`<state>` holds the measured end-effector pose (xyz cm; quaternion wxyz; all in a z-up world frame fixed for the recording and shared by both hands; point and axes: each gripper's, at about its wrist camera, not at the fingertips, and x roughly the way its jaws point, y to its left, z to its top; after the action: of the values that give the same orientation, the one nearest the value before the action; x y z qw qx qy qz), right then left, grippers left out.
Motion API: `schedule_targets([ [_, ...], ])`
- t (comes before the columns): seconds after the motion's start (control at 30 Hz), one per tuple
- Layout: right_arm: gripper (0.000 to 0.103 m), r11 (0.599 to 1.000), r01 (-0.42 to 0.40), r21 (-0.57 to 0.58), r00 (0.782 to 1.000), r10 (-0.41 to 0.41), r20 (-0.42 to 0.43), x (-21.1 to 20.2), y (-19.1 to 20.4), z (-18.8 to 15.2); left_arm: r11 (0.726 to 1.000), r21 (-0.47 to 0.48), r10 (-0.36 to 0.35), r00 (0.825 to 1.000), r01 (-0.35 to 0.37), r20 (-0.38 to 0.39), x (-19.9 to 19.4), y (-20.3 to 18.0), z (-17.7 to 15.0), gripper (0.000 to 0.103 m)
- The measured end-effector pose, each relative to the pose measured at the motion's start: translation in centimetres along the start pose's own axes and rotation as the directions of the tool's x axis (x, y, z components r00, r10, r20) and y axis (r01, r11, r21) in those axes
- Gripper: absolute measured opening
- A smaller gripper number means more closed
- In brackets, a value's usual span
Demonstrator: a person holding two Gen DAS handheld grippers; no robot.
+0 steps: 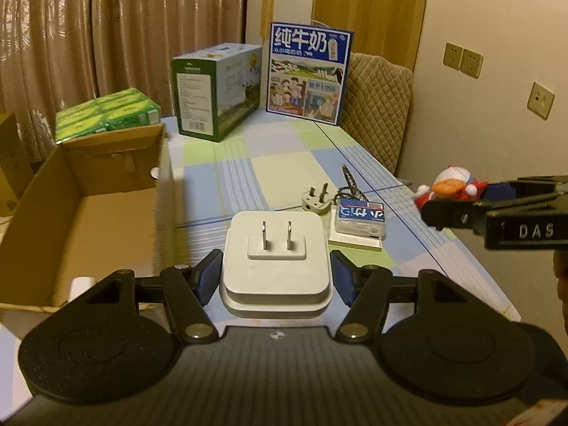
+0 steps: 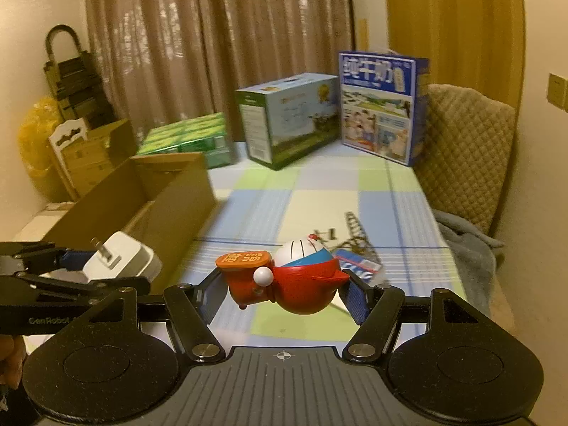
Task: Organize rigid objects
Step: 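Lift and carry the red toy and white adapter over the cardboard box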
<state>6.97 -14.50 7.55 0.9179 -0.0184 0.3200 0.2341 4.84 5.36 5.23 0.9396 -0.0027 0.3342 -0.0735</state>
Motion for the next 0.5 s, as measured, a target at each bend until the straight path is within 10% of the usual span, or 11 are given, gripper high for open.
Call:
schedule_targets([
  [0.5, 0.065, 0.995, -0.08, -0.063, 0.997, 0.079, -0.021, 1.5, 6.2, 0.6, 0.998, -0.035, 0.058, 0.998, -0.057, 0.026, -4.2, 4.6, -0.6, 0.06],
])
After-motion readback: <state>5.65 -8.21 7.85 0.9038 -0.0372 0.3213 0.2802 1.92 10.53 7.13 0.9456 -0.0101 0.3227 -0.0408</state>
